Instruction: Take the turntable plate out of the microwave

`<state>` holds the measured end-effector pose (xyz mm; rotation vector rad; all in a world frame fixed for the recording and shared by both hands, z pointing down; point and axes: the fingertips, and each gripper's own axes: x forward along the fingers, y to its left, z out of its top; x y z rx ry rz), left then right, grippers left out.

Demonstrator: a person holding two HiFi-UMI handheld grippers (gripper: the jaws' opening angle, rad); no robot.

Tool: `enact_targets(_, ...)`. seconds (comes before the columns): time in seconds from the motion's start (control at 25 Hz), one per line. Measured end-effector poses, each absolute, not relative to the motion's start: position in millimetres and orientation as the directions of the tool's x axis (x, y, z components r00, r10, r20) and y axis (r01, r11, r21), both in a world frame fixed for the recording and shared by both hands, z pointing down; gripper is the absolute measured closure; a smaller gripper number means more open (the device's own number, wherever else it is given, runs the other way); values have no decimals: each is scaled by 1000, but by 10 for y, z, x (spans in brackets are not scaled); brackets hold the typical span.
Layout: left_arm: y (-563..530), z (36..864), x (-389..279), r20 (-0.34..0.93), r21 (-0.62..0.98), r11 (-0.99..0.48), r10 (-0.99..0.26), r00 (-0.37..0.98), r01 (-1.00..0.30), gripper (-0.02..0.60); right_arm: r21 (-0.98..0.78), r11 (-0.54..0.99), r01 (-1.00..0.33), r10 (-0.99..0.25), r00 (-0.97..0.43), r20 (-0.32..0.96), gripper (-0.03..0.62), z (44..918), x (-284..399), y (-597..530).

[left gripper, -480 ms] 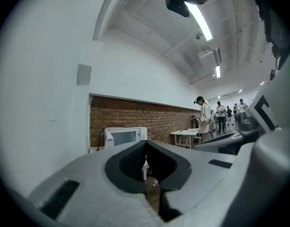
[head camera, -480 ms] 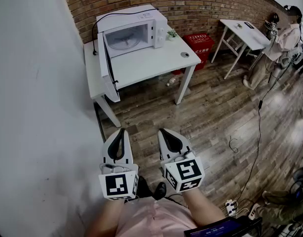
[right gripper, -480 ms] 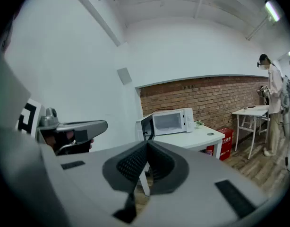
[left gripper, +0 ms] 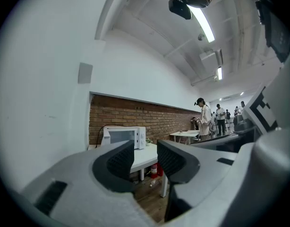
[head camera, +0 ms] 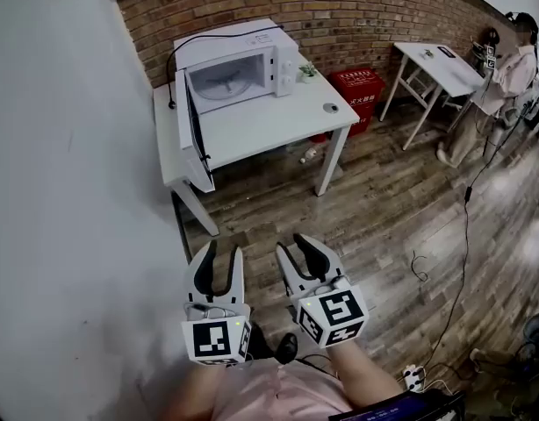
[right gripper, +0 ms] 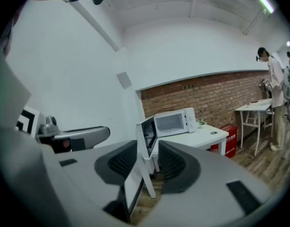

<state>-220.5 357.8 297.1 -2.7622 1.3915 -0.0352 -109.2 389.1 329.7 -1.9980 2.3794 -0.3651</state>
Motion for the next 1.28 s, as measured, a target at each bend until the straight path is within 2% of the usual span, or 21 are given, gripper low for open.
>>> enact_targets(0.08,3589,3015,-2193,1,-46,-586,-810,586,-809,417,-188,178,-966,-968,-206,141,425,3306,-1078,3887)
enact_targets(0.48,3385,3164,-2019,19,-52,-580,-814,580,-813,420,-198,164,-966,-964,-199,174,427,3522,-807,3647)
enact_targets(0.88,2271,3423,-1599,39,-43,-620,-784,619,-783,420,-228,136,-964,-963,-183,196,433,3806,-469,2519)
enact_targets(1.28,1165,3241,-1172,21,-33,-648,-762,647,-761,422,-230,136,-964,-969,-178,173,444,3661,-148,1329)
